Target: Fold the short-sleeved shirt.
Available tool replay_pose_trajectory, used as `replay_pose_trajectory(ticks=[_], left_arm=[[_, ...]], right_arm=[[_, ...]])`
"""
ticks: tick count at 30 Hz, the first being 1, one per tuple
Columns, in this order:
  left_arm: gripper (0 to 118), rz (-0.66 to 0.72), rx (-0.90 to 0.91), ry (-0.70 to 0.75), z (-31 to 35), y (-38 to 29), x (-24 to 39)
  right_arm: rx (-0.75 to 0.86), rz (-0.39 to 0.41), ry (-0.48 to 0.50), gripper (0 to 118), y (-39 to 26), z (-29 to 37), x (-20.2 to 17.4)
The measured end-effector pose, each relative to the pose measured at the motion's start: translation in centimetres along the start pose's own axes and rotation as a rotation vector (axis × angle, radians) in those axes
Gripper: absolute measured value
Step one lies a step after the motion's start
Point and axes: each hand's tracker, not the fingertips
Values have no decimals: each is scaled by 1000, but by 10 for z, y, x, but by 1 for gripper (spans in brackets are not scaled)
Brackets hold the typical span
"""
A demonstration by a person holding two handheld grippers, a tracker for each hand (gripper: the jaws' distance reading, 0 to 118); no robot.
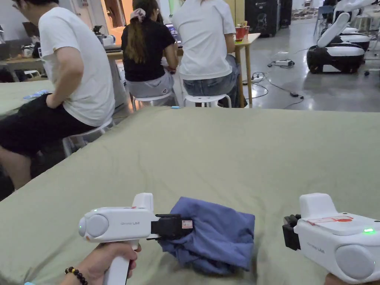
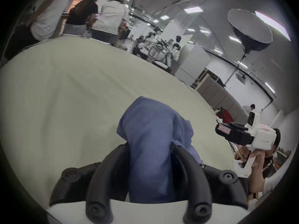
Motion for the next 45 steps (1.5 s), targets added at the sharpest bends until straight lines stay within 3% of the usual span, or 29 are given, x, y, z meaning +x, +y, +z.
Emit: replay_pose_trajectory(ticks=[7, 12, 14, 16, 17, 19, 22, 23, 25, 26, 27, 36, 42, 45], left_arm=[[34, 65, 81, 151, 65, 19, -107], [37, 83, 80, 142, 64, 11, -107], [55, 79, 88, 192, 59, 13, -105], [106, 40, 126, 334, 62, 16, -96], [118, -3, 180, 378, 65, 17, -85], [116, -13, 322, 399, 84, 23, -77], [118, 52, 351, 443, 98, 41, -68], [112, 35, 349, 450, 102, 44, -54], [59, -17, 360, 439, 101, 48, -7], [24, -66, 362, 435, 97, 50, 13], [0, -103, 369, 450, 91, 50, 35], [0, -325, 521, 420, 10, 80, 218], [0, -338, 601, 371, -49, 116, 339], [0, -414, 607, 346, -81, 127, 386]], right_arm=[[27, 74, -33, 0, 27, -85, -68], [4, 77, -10, 0, 27, -87, -79], [-11, 90, 3, 0, 22, -88, -76], [-12, 95, 11, 0, 21, -85, -72], [-13, 91, 18, 0, 22, -83, -69], [-18, 81, 23, 0, 22, -79, -66], [-8, 76, 24, 0, 25, -61, -58], [-3, 70, 22, 0, 26, -54, -52], [11, 52, 14, 0, 30, -40, -39], [19, 43, 7, 0, 33, -31, -32], [30, 30, -1, 0, 36, -21, -23], [181, -11, -122, 0, 74, 95, 81], [282, -41, -238, 0, 109, 157, 169], [378, -71, -283, 0, 120, 179, 212]])
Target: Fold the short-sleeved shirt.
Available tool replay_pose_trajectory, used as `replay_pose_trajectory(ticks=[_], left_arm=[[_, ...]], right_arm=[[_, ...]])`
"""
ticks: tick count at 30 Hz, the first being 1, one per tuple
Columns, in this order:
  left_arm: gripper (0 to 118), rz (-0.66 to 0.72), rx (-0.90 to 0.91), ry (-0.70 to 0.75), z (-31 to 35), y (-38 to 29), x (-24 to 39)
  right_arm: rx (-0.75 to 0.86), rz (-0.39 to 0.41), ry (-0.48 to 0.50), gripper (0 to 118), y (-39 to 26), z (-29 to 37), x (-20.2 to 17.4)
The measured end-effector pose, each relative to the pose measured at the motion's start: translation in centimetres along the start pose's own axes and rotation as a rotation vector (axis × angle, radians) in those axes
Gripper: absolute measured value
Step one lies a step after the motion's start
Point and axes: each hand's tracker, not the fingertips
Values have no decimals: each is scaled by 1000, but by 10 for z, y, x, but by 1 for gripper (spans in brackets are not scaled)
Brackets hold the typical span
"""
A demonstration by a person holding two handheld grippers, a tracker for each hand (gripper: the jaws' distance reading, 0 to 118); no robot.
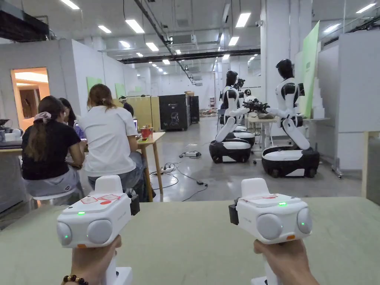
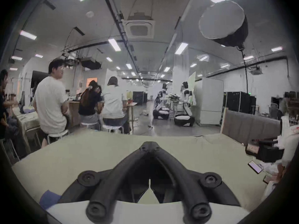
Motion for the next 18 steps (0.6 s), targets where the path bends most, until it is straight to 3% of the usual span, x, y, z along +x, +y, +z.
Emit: replay_pose_trajectory(ticks=[3, 7, 9, 14, 18], left_arm=[[0, -4, 19, -19, -28, 4, 43], [0, 33, 33, -30, -61, -3, 84], [0, 16, 41, -26, -70, -11, 101], [0, -7, 10, -32, -89, -31, 124], [0, -38, -12, -35, -117, -49, 124]], right_arm=[[25, 21, -111, 0, 10, -1, 37], [76, -28, -169, 0, 6, 0, 81], [84, -14, -206, 0, -3, -7, 99], [88, -51, -248, 0, -21, -13, 127], [95, -35, -264, 0, -31, -14, 137]])
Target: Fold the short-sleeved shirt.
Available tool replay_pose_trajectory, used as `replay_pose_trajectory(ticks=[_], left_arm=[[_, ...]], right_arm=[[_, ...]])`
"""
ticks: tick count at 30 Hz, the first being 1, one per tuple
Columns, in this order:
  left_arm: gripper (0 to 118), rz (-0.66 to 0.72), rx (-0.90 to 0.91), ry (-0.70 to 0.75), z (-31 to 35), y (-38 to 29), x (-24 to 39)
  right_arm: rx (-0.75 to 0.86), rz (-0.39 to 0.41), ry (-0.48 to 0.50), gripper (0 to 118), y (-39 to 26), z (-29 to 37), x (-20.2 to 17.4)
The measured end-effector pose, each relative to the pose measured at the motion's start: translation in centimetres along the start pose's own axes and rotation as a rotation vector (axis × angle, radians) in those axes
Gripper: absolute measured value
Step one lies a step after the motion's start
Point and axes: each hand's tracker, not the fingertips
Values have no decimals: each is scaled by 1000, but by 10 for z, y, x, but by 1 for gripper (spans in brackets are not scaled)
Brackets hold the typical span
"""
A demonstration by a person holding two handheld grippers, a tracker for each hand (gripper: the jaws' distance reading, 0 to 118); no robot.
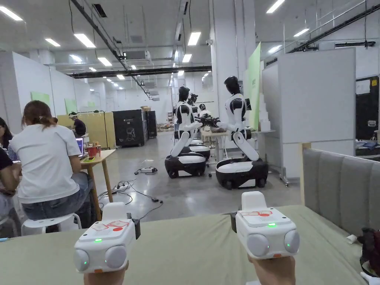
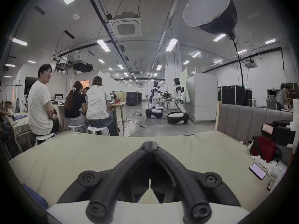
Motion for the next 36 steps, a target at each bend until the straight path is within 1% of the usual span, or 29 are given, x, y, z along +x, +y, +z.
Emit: replay_pose_trajectory(ticks=[1, 2, 4, 9, 10, 11, 12, 13, 14, 15, 16, 17, 18, 19, 24, 27, 31, 36], left_arm=[[0, -4, -4, -1, -4, -1, 1], [0, -7, -11, 1, 11, 4, 12], [0, 55, -18, -11, 8, 2, 10], [0, 11, -12, 10, 9, 2, 10], [7, 12, -15, 19, 11, 2, 10], [19, 18, -24, 26, 11, 2, 8], [35, 25, -35, 33, 10, 1, 6], [49, 29, -42, 38, 10, 0, 5], [64, 30, -42, 38, 11, -2, 4], [87, 30, -41, 38, 12, -4, 4], [108, 24, -38, 31, 12, -6, 3], [118, 14, -36, 33, 12, -7, 5], [118, 9, -23, 22, 17, -8, 6], [118, 4, -13, 49, 16, -9, 7], [118, -7, -26, 34, 6, -17, 5], [118, -14, -17, 40, 8, -16, 5], [118, -28, -13, 43, 10, -15, 7], [118, -8, -35, 52, 11, -16, 2]], right_arm=[[-1, -3, 1, 0, -1, 0, 1], [0, -7, 2, 0, -1, 0, 2], [-12, -11, -4, 0, 0, -4, 2], [-12, 14, -3, 0, 0, -7, -1], [-12, 15, -2, 0, 0, -7, -2], [-13, 15, 3, 2, 1, -5, -2], [-17, 11, 9, 10, 0, -6, -3], [-25, 7, 21, 26, 0, -6, -3], [-32, 3, 29, 53, -1, -6, -4], [-35, 8, 35, 90, -3, -6, -5], [-36, 22, 35, 112, -5, -7, -7], [-26, 38, 15, 118, -7, -6, -9], [-3, 46, 0, 118, -9, -3, -10], [6, 44, 0, 118, -7, -10, -10], [-37, 16, 40, 118, -5, -14, -6], [-25, 26, 31, 118, -3, -10, -6], [-26, 19, 38, 118, -2, -8, -4], [-26, 30, 27, 118, -3, -10, -6]])
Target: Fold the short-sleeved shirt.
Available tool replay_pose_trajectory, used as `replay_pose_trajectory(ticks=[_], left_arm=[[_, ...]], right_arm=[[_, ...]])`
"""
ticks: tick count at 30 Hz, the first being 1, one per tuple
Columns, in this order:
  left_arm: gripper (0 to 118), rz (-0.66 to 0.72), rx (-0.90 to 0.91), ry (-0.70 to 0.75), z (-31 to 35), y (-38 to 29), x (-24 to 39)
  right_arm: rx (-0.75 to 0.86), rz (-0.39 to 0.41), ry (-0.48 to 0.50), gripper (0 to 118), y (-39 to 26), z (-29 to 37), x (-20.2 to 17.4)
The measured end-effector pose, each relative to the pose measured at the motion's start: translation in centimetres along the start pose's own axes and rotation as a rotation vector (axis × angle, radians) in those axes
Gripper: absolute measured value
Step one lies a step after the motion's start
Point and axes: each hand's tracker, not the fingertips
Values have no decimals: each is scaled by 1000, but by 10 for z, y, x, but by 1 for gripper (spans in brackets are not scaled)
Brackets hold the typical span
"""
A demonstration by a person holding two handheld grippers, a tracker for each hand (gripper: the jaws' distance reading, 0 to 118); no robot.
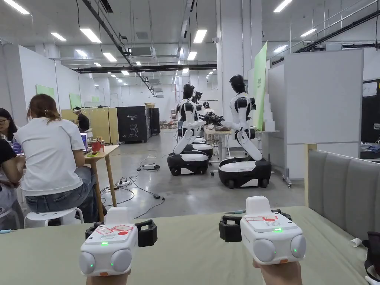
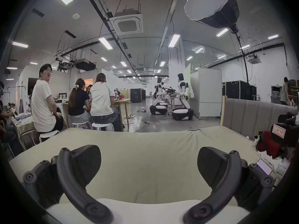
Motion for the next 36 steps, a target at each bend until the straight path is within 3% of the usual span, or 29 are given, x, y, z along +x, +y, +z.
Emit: replay_pose_trajectory(ticks=[36], left_arm=[[118, -28, 8, 7, 12, 7, 5]], right_arm=[[0, -18, -10, 118, -9, -6, 8]])
